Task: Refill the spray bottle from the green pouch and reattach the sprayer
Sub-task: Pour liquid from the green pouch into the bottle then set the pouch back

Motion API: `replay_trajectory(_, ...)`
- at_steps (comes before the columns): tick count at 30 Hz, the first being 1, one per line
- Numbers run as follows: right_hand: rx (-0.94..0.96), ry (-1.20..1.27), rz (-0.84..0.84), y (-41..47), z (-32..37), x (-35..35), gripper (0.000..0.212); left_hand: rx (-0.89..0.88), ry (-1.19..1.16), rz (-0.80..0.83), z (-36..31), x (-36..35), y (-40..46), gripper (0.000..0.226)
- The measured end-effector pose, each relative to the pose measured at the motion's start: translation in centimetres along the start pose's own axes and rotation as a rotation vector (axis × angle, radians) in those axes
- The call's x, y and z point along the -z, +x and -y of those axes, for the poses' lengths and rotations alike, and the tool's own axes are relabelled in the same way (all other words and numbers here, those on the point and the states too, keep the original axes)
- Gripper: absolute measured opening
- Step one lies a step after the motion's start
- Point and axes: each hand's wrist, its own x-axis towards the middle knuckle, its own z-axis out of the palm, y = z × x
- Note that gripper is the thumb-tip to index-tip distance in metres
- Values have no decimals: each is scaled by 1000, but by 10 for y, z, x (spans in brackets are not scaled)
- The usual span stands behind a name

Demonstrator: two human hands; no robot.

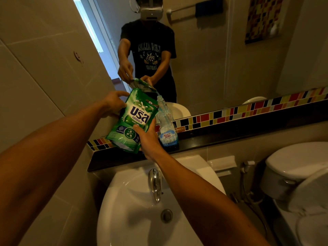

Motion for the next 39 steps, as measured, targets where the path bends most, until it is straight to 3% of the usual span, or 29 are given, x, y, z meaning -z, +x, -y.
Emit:
replay_trajectory(30, -8, -92, -33, -2, -1, 16, 84, -2, -86, -1, 17, -17, 6, 58)
replay_trajectory(39, -22, -185, -24, -4, -9, 39, 95, 29, -210, -42, 47, -43, 7, 53)
